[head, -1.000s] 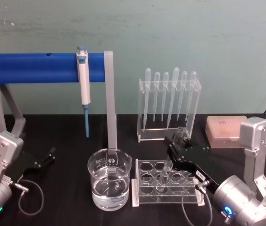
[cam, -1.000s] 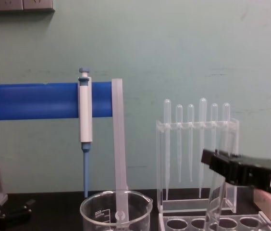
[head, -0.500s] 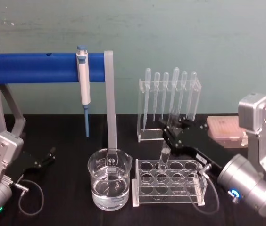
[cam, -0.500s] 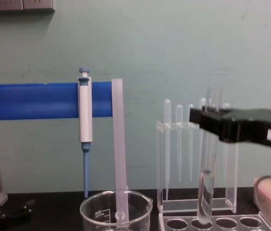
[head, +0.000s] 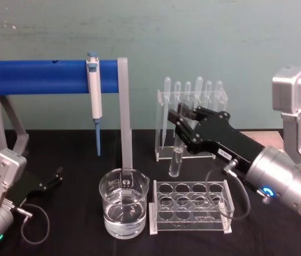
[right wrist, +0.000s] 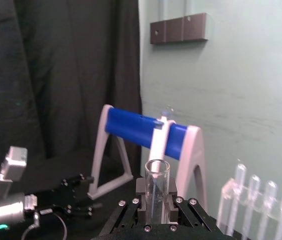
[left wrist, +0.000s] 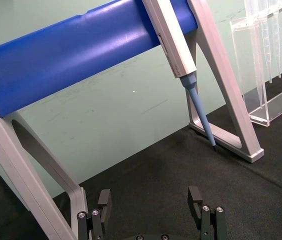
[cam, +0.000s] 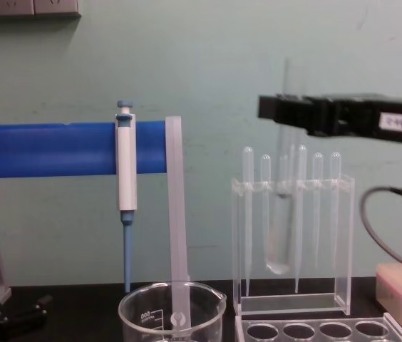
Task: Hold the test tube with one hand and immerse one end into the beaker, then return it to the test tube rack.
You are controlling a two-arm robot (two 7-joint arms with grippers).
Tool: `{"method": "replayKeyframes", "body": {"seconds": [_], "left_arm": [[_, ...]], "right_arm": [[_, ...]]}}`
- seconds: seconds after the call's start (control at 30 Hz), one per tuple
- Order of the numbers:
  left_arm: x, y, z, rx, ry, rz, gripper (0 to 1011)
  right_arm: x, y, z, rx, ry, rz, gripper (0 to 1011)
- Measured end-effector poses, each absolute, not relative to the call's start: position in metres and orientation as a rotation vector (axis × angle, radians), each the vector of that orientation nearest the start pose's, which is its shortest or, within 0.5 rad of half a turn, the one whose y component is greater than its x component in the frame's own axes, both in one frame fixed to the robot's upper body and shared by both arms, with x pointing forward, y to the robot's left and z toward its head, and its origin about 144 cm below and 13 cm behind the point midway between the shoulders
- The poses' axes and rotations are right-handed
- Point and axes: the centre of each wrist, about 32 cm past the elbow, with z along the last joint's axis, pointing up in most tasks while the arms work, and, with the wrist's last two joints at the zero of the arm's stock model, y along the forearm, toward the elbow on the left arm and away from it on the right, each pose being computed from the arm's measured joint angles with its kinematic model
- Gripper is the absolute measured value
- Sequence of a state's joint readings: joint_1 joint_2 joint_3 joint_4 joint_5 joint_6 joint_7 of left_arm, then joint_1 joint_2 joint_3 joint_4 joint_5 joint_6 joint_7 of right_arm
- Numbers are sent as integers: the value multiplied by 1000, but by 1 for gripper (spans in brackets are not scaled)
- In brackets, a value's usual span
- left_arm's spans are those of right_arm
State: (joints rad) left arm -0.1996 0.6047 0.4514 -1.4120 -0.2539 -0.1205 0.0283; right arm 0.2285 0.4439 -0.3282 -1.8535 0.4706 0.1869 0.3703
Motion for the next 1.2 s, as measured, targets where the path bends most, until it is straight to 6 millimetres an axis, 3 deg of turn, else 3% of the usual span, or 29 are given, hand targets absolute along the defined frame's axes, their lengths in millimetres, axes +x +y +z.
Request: {"method": "replayKeyframes", "body": {"seconds": [0.23, 0.57, 0.8, 1.2], "left_arm": [[489, 310, 1140, 304, -285, 1248, 1000], [489, 310, 1140, 304, -285, 1248, 1000], [489, 310, 1140, 304, -285, 1248, 1000], [489, 310, 1140, 304, -285, 1248, 1000]], "right_arm": [[487, -202, 1289, 83, -139, -724, 224], [498, -166, 1281, 68, -135, -683, 224], [502, -145, 1260, 51, -157, -693, 224], [502, -136, 1215, 27, -155, -702, 224]]}}
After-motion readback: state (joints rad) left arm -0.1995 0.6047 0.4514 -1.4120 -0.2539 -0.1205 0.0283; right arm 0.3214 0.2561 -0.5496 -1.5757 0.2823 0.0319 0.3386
